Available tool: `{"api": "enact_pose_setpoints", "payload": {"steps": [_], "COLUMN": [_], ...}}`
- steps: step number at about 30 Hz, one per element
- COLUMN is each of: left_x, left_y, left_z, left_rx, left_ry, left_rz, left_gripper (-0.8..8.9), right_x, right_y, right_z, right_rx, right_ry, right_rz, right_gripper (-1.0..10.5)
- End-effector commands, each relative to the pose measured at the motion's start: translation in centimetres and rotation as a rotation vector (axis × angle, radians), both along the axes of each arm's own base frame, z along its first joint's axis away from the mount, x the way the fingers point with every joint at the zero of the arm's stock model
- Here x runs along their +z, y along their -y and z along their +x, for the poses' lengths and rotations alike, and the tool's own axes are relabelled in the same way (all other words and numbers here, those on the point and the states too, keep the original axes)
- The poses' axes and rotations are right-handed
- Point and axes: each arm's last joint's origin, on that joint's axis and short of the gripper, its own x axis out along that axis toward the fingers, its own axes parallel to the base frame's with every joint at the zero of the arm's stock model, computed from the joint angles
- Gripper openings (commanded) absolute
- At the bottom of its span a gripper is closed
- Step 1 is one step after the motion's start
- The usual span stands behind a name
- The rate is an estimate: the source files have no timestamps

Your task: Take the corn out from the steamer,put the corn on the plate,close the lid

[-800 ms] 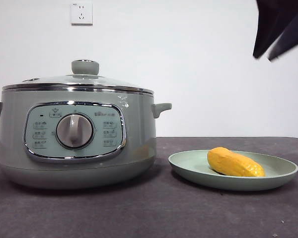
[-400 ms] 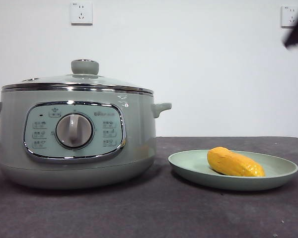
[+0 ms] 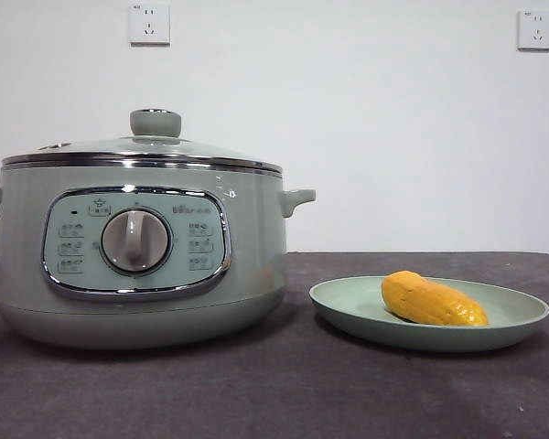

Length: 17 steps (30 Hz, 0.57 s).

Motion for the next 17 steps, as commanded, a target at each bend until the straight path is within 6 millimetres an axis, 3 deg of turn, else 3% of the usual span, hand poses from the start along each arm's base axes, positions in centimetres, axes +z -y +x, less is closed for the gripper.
{"api": "enact_pose_setpoints", "payload": {"steps": [1, 9, 17], "left_x": [-0.2, -0.2, 0.6], "left_y": [0.0, 0.0, -2.1], "left_z": [0.0, -0.1, -2.5], "left_rx": [0.002, -0.002, 0.104], "left_ry": [-0.004, -0.004, 0.265], "left_rz": [-0.005, 0.004, -0.015], "left_gripper": [-0.03, -0.03, -0.03], "right_x": [0.0, 0.0, 0.0], "right_y": [0.0, 0.0, 0.0], "right_z": [0.0, 0.0, 0.0], "right_rx": [-0.013, -0.013, -0.013], "right_ry": [0.000, 0.000, -0.003], "right_rz": [0.025, 0.025, 0.024], "right_gripper": [0.0, 0.0, 0.0]}}
